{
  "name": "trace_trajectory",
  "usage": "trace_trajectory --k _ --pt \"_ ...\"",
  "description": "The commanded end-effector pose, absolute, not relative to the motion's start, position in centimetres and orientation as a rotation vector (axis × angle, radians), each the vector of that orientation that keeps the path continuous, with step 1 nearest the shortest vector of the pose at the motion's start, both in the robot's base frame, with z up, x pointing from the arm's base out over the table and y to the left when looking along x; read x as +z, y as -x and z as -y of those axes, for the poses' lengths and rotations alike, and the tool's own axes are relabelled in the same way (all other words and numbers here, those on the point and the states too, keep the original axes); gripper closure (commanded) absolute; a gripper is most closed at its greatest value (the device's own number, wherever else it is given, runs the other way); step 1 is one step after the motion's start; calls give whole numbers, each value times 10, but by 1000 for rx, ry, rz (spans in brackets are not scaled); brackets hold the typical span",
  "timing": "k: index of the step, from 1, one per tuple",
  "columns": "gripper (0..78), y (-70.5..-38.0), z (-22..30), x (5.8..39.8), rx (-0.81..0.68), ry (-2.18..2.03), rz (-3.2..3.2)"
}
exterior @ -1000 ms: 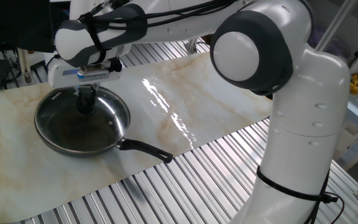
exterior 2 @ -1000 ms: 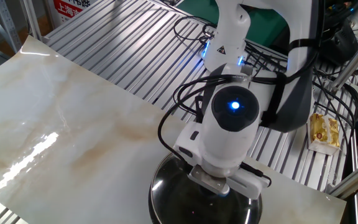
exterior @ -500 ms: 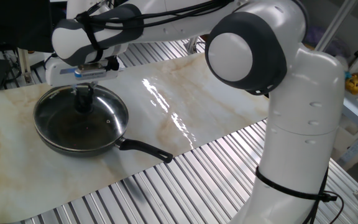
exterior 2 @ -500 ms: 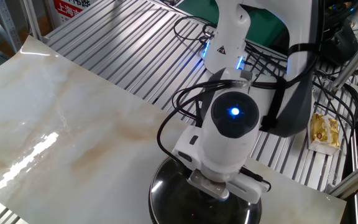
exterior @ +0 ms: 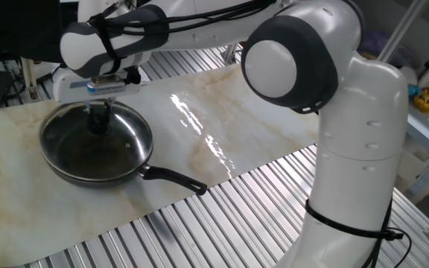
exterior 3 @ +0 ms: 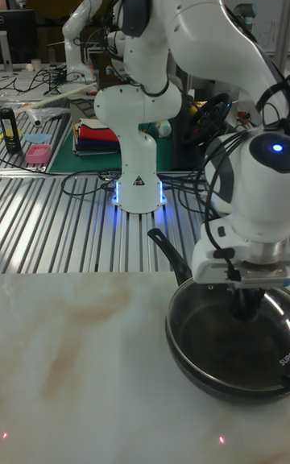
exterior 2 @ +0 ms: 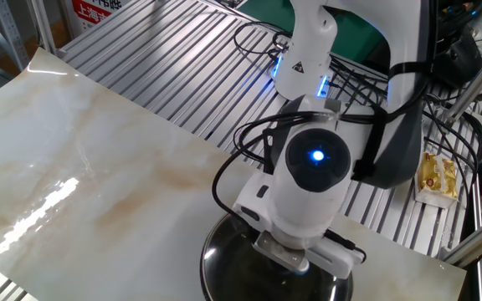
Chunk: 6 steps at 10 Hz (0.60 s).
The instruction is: Cover the pot with the lid
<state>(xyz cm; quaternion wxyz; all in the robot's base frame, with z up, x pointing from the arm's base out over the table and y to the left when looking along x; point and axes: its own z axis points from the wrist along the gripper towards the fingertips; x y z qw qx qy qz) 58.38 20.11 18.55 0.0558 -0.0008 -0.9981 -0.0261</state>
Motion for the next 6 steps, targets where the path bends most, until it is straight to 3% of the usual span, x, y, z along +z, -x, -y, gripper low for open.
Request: trace_trajectory --k 1,6 --pt "765 -585 -205 187 -72 29 3027" --pt "765 -586 -205 186 -50 29 3020"
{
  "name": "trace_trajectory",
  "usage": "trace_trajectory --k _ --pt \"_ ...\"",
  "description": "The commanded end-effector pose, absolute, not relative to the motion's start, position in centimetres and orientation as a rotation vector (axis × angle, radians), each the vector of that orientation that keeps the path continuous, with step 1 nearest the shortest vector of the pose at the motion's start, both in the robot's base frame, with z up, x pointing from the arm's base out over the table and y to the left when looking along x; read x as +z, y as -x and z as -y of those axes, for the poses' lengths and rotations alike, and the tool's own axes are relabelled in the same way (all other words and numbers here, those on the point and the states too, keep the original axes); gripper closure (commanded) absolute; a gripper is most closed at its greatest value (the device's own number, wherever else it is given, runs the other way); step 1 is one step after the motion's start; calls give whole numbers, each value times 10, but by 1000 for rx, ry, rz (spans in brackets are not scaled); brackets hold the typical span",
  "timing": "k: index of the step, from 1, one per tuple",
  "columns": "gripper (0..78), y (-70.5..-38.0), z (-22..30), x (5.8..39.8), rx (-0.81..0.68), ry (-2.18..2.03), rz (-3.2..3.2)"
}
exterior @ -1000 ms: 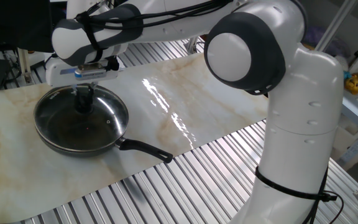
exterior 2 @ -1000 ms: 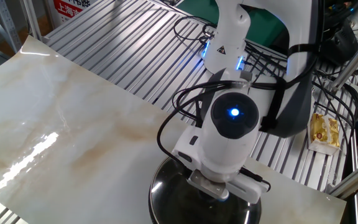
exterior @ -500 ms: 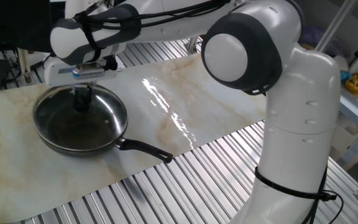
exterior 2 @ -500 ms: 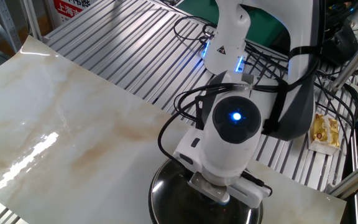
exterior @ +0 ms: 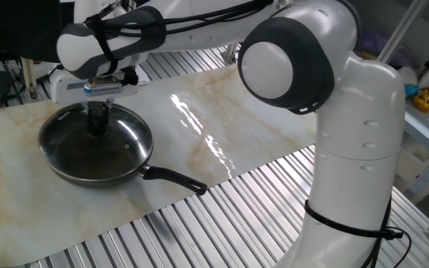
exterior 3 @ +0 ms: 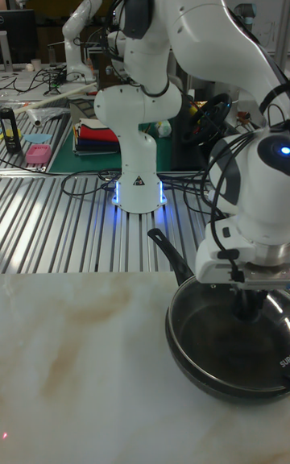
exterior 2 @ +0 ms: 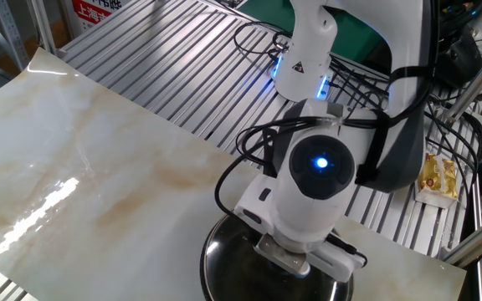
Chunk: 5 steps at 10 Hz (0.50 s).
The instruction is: Cover the pot with the lid
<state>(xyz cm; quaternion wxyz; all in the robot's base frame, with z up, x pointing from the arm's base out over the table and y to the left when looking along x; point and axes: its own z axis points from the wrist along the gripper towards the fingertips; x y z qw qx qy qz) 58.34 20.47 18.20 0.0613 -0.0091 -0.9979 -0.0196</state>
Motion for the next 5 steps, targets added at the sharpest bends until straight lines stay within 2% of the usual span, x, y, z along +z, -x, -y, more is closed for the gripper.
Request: trace_trajectory --k 1,5 --pt "765 -587 -204 187 -46 26 3019" --pt "765 -590 -202 187 -37 52 3003"
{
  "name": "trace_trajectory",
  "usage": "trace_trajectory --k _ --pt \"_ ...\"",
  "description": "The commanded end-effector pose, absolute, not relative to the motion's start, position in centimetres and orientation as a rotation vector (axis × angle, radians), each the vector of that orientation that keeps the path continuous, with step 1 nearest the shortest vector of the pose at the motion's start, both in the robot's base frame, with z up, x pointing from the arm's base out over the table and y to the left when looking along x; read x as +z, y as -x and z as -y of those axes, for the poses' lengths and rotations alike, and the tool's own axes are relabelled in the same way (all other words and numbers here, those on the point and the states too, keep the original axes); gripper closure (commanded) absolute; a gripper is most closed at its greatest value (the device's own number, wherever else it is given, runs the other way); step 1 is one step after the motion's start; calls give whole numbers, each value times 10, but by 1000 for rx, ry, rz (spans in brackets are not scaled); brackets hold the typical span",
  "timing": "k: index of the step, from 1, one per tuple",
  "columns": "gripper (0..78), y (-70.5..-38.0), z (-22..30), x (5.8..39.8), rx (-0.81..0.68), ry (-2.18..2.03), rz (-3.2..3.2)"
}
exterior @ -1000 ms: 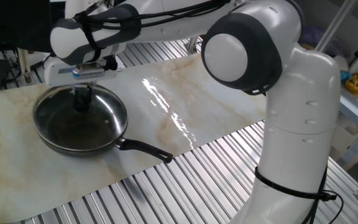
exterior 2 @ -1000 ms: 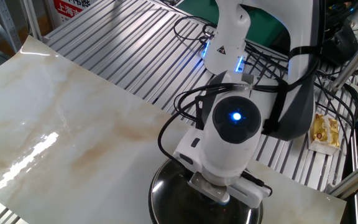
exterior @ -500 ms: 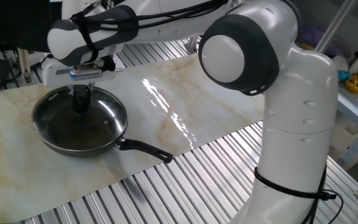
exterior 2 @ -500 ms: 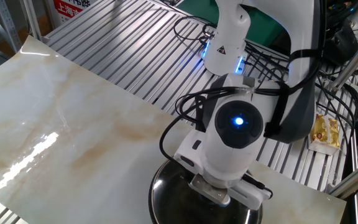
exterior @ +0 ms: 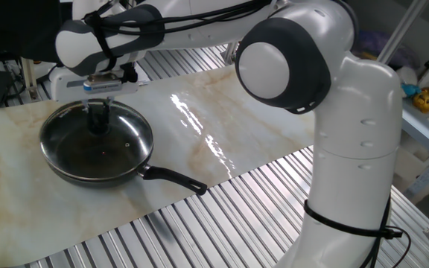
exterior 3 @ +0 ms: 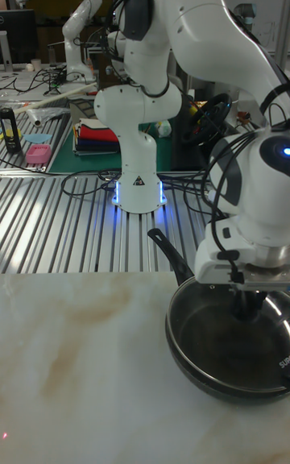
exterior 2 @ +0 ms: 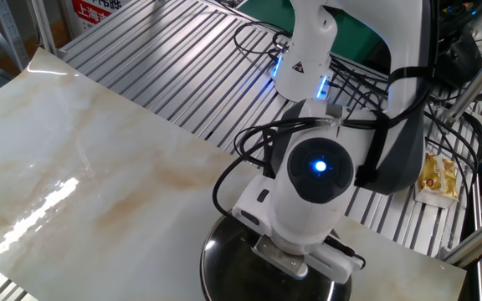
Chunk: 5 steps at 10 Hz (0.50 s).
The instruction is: Cover the pot with the lid
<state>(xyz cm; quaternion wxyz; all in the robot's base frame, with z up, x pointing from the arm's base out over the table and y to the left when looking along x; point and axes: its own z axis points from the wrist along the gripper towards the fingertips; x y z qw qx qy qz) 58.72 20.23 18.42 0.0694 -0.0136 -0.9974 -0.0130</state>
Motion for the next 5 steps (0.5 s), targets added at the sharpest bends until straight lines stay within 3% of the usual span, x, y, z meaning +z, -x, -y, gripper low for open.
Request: trace_trajectory --k 1,5 --pt "765 -590 -203 187 -37 48 3002" --pt "765 -590 -202 185 -40 53 3002"
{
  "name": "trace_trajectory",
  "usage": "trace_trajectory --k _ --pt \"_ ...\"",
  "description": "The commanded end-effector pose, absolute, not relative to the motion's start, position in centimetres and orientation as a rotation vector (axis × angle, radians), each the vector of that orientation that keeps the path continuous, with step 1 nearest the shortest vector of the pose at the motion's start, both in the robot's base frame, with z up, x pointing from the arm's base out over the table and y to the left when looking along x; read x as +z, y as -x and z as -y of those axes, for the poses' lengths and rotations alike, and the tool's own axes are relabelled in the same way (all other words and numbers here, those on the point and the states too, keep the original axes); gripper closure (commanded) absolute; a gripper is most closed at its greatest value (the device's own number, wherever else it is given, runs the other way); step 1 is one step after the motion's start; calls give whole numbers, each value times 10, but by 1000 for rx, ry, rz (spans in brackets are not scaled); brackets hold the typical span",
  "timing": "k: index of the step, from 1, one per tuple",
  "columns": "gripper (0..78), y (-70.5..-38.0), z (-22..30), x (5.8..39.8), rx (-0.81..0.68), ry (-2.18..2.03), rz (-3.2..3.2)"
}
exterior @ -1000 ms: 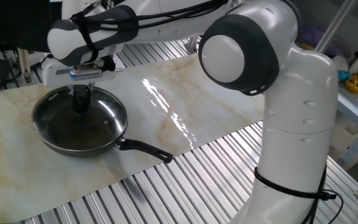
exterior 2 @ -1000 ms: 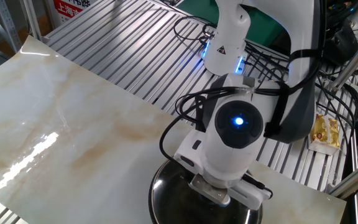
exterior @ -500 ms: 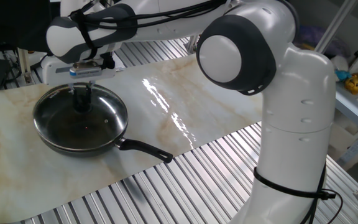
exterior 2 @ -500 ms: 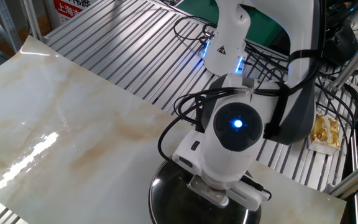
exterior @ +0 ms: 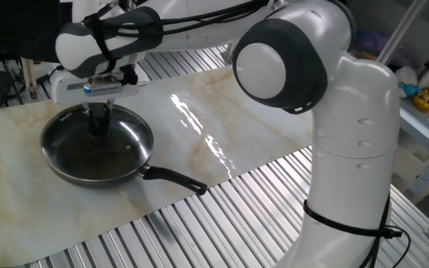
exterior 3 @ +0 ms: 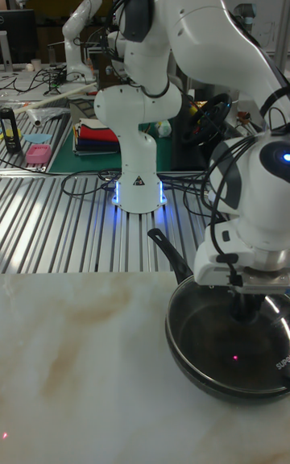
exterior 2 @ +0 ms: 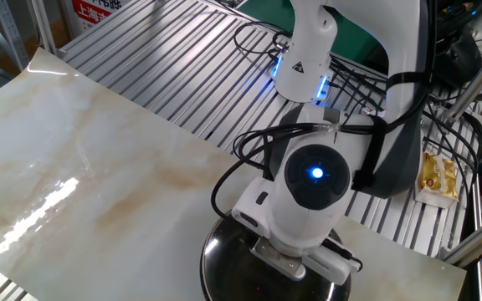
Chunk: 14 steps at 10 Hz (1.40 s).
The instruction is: Cover the pot with the lid
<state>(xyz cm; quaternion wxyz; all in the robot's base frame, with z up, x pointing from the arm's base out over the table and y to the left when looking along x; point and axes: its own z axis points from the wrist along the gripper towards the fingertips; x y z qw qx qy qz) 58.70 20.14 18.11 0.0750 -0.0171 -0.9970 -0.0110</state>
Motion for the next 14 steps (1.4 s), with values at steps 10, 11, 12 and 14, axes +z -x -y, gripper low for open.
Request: trace_trajectory --k 10,11,12,14 --pt "765 -592 -201 179 -20 47 3000" --pt "765 -592 -201 179 -16 48 3001" --pt "765 -592 -201 179 -16 48 3000" --pt "765 -592 -200 178 -20 49 2999"
